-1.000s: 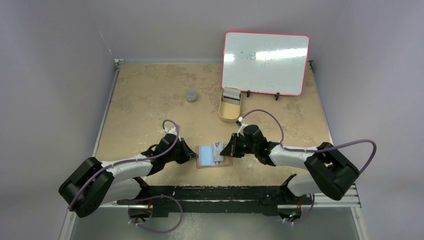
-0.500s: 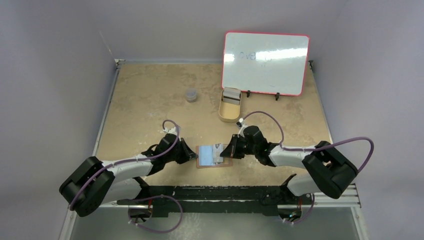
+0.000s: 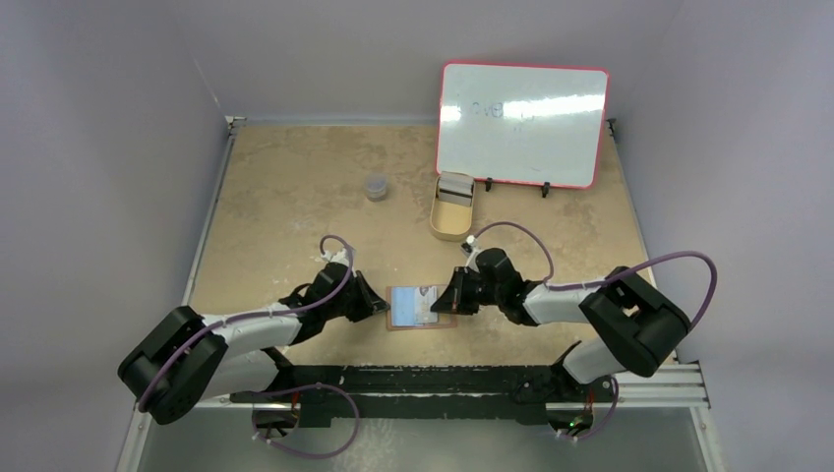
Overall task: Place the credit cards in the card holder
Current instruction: Insert the credit card into the card holder.
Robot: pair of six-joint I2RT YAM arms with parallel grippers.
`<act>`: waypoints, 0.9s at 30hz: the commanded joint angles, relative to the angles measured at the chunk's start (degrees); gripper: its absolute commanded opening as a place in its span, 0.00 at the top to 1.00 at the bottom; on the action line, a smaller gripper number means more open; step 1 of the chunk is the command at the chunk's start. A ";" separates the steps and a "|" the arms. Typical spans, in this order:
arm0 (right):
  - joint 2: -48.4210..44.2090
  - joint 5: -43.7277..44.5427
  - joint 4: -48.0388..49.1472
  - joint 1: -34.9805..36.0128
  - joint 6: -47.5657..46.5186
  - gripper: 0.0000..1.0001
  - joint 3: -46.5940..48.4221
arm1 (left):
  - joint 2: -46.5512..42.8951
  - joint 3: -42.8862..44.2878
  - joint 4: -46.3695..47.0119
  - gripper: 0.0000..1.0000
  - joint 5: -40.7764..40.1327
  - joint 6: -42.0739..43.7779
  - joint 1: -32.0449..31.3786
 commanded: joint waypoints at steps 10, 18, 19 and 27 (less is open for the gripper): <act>-0.30 -0.69 -5.33 0.12 -2.45 1.00 2.43 | 1.59 0.86 2.50 1.00 0.05 0.27 -0.43; 1.88 0.25 -2.64 0.60 -0.51 0.92 3.75 | 1.70 0.56 3.56 1.00 -0.21 -0.79 -1.16; 1.76 0.54 -3.14 0.64 -0.59 0.90 3.89 | 1.77 0.60 3.64 1.00 -0.33 -0.86 -1.18; -4.46 8.26 -15.05 0.64 -3.30 0.74 6.26 | 1.09 -0.02 4.45 1.00 -0.61 -1.91 -1.75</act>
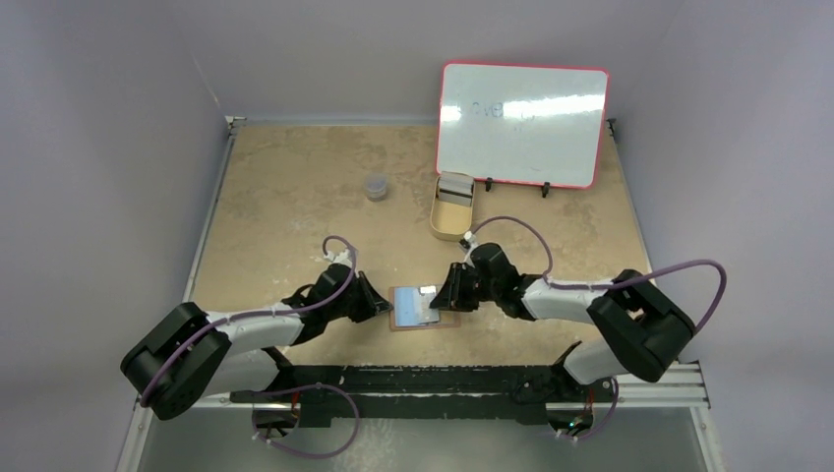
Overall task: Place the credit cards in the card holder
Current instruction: Insert the credit card into the card holder.
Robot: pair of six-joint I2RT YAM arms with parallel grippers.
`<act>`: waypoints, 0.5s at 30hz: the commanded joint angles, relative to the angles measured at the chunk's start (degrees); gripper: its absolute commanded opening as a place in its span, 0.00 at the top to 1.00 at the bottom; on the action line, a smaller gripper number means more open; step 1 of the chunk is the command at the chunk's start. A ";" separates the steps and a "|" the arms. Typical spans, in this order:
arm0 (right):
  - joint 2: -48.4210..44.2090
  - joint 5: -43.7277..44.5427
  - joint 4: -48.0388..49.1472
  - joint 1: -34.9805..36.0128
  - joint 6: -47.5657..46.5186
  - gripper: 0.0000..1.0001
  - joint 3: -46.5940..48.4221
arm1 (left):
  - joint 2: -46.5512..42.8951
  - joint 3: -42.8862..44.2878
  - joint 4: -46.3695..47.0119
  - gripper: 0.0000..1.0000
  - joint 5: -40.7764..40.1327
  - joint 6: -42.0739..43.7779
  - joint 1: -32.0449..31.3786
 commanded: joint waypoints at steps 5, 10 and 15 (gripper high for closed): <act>-5.36 7.16 -9.03 0.25 -2.54 0.69 2.64 | -0.14 -0.03 2.48 1.00 -0.51 -1.18 -1.04; -3.51 5.99 -6.70 0.80 -1.98 0.66 2.43 | 0.12 -0.20 3.05 1.00 -0.63 -1.63 -1.53; -1.50 4.99 -4.47 1.58 -1.60 0.64 2.96 | 0.07 -0.34 3.40 1.00 -0.95 -2.10 -2.13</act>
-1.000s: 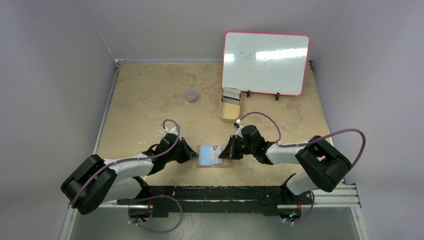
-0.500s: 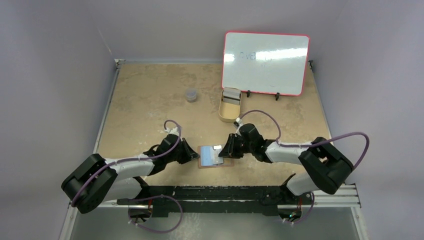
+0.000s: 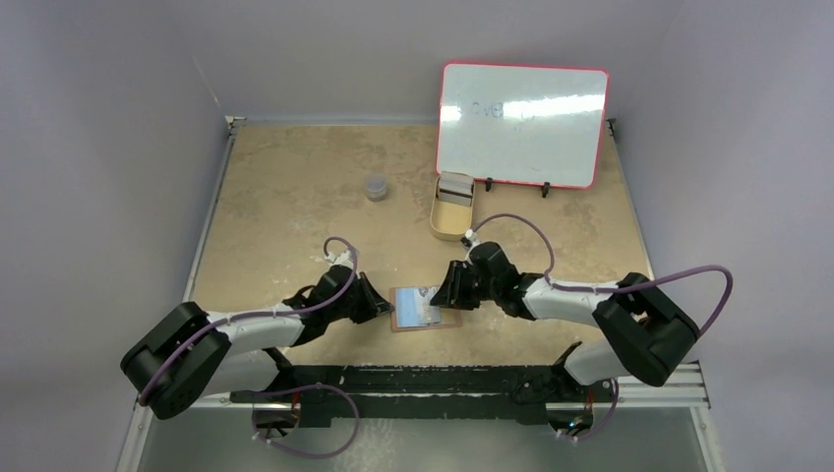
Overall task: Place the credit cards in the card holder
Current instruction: Insert the credit card into the card holder.
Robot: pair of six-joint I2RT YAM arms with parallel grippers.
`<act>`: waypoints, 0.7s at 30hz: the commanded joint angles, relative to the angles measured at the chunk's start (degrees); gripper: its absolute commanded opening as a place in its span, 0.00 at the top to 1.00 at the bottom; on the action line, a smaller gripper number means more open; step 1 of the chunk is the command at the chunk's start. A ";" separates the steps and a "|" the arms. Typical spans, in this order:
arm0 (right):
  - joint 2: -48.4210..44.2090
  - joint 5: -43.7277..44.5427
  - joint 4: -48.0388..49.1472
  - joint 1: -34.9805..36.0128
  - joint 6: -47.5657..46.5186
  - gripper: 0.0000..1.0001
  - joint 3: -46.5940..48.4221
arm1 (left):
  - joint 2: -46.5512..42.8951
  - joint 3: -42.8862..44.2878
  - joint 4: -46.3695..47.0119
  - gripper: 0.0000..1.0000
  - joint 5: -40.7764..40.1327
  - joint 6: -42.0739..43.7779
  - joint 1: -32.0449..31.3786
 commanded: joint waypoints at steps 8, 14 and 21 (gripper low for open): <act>5.37 -1.42 3.22 2.01 -0.83 0.64 4.34 | 0.51 0.90 2.94 1.00 -0.40 -0.93 -1.76; 6.68 -2.77 4.72 3.87 0.48 0.65 5.41 | 0.79 1.10 3.02 1.00 -0.65 -1.04 -2.26; 7.64 -2.98 4.33 5.02 0.88 0.65 5.94 | 1.28 1.03 3.28 1.00 -1.06 -1.08 -2.53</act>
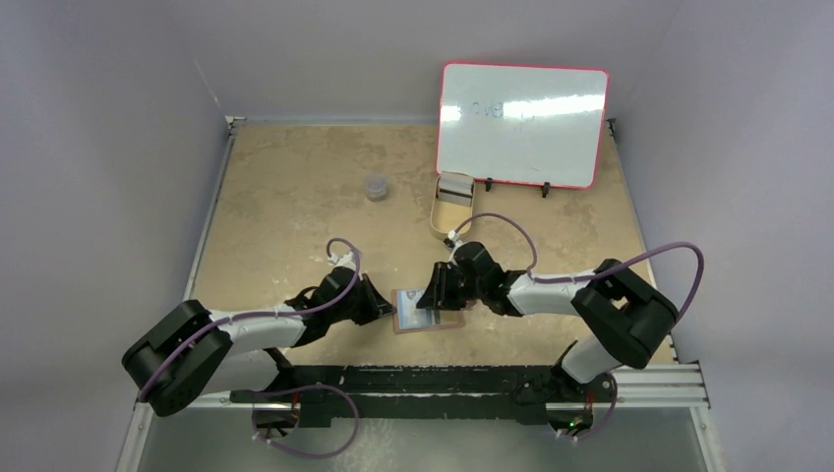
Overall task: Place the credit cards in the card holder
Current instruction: Insert the credit card into the card holder.
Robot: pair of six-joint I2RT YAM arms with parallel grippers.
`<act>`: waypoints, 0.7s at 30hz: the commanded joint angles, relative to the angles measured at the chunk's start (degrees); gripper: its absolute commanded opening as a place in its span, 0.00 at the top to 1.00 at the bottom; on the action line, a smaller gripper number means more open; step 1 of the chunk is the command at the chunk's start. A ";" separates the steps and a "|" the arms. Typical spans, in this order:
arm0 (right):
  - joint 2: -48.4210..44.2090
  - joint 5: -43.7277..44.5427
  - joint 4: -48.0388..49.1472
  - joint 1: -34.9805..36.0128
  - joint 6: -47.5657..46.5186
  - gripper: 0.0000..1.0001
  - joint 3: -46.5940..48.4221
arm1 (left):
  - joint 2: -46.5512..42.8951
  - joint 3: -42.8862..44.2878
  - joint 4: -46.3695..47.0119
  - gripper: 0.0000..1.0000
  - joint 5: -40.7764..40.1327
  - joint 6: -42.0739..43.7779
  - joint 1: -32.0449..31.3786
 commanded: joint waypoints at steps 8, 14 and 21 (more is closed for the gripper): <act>-10.02 10.30 -19.36 0.89 -2.98 0.61 5.37 | -0.99 1.48 -1.19 1.00 -2.10 0.54 -0.77; -16.04 20.16 -36.34 0.89 -3.35 0.56 9.56 | -3.65 1.90 -3.55 1.00 -2.82 1.14 -0.71; -19.24 22.16 -38.33 0.89 -3.11 0.55 7.78 | -5.11 4.37 -7.17 1.00 -3.52 2.46 -0.77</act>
